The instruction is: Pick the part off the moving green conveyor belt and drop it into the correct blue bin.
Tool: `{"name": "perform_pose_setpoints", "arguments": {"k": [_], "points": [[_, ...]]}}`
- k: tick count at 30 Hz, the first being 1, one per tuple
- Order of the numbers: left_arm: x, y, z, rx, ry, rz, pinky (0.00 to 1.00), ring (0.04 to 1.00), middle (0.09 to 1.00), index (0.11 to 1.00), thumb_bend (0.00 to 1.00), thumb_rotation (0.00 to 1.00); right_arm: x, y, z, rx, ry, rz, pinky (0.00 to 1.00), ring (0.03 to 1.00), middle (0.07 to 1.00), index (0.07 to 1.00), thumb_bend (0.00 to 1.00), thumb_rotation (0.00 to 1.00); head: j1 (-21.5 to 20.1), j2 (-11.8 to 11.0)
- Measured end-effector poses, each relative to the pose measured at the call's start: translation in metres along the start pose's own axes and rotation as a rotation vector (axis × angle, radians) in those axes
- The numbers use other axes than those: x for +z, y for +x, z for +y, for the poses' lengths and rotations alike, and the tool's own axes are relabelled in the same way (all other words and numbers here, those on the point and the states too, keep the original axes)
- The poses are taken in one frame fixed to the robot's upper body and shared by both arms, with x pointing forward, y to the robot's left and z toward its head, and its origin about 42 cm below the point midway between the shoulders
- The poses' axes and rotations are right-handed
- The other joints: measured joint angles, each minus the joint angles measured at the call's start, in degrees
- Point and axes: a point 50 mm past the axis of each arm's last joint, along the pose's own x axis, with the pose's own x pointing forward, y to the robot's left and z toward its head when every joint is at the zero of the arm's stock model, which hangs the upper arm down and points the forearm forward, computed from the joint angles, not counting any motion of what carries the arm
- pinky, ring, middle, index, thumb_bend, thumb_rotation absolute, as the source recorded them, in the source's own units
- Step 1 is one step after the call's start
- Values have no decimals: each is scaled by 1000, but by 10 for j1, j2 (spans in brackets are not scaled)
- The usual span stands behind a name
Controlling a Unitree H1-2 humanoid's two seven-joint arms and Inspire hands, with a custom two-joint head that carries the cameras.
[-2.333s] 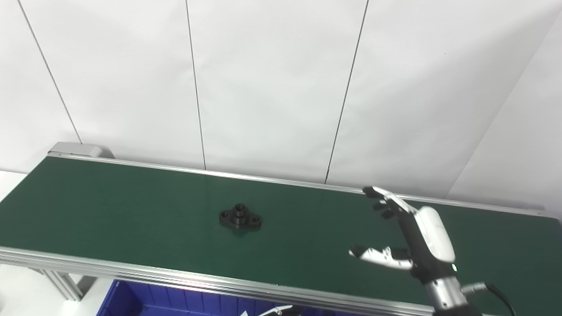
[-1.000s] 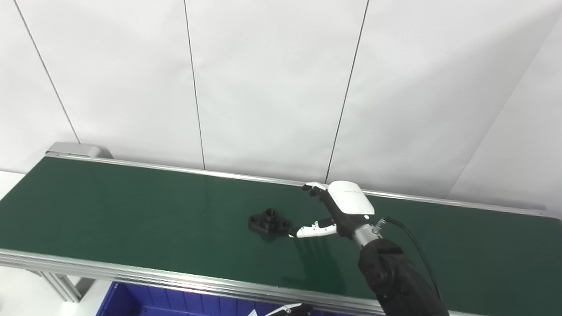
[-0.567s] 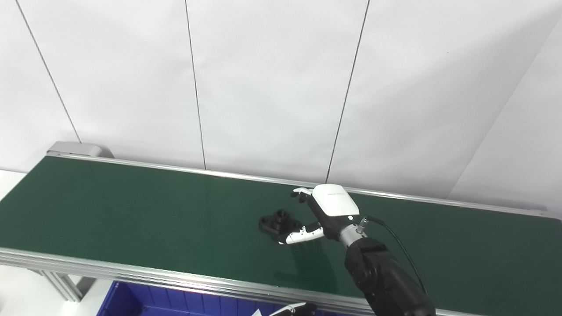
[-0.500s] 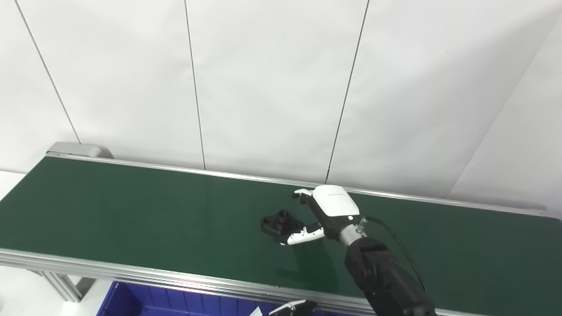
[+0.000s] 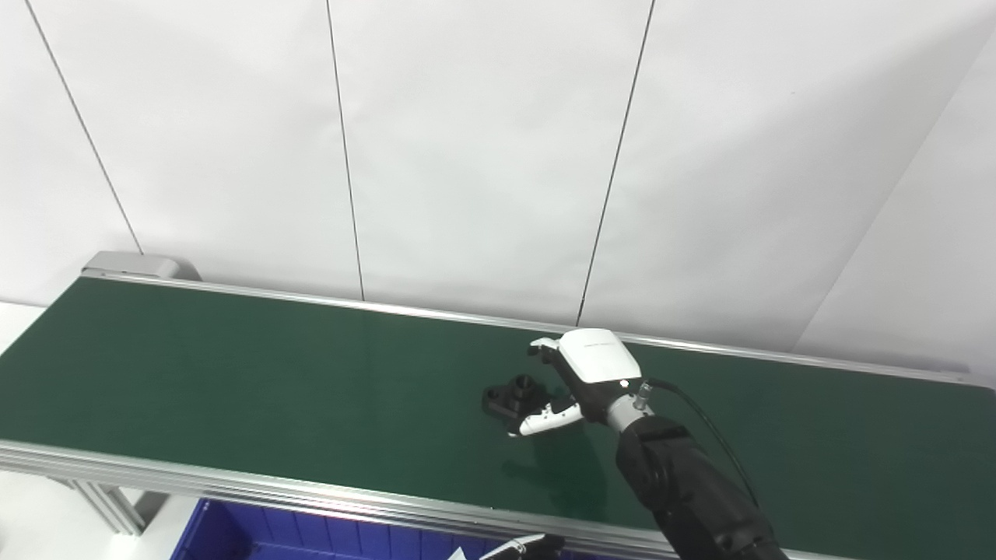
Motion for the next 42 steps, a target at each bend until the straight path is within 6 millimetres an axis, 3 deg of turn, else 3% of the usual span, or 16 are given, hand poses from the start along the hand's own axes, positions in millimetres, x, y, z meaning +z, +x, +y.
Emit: {"name": "perform_pose_setpoints", "arguments": {"k": [8,10,11,12,13,14,15,28,39,42], "points": [[0,-1,1,0,-2,1,767,843,862,858,867,609,-1,0,5,8,-9,3,519,614,698,753,894,626,-5,7],[0,-1,1,0,0,1,766,841,863,858,868,611,0,-1,7,13,-25,5,503,602,679,744,814,537,-7,9],[1,-2,2,1,2,-1,772,845,866,861,867,609,0,-1,8,21,-32,20,408,503,604,734,747,402,-7,10],[3,-2,3,2,5,-6,775,846,867,862,867,608,0,0,9,30,-33,30,360,451,565,729,713,332,-10,11],[4,-3,3,3,6,-9,786,851,870,865,864,606,0,0,9,32,-32,39,270,344,455,665,652,214,-11,13],[5,-3,4,3,6,-14,792,853,871,866,866,607,-1,2,7,40,-33,51,226,294,400,564,569,170,-11,13],[5,-3,4,2,7,-15,795,855,871,867,868,608,-2,3,5,45,-33,65,213,280,379,528,541,155,-11,14],[3,-4,3,-3,-1,12,810,865,878,874,873,621,-2,9,-5,65,-5,99,169,234,326,493,509,136,-11,19],[6,-3,4,-1,1,6,799,865,882,887,862,629,-9,6,-12,125,-38,124,241,323,423,495,508,142,-16,25],[6,-3,4,-1,1,5,798,866,884,892,858,632,-11,6,-14,135,-42,127,228,304,411,496,507,145,-19,26]]}}
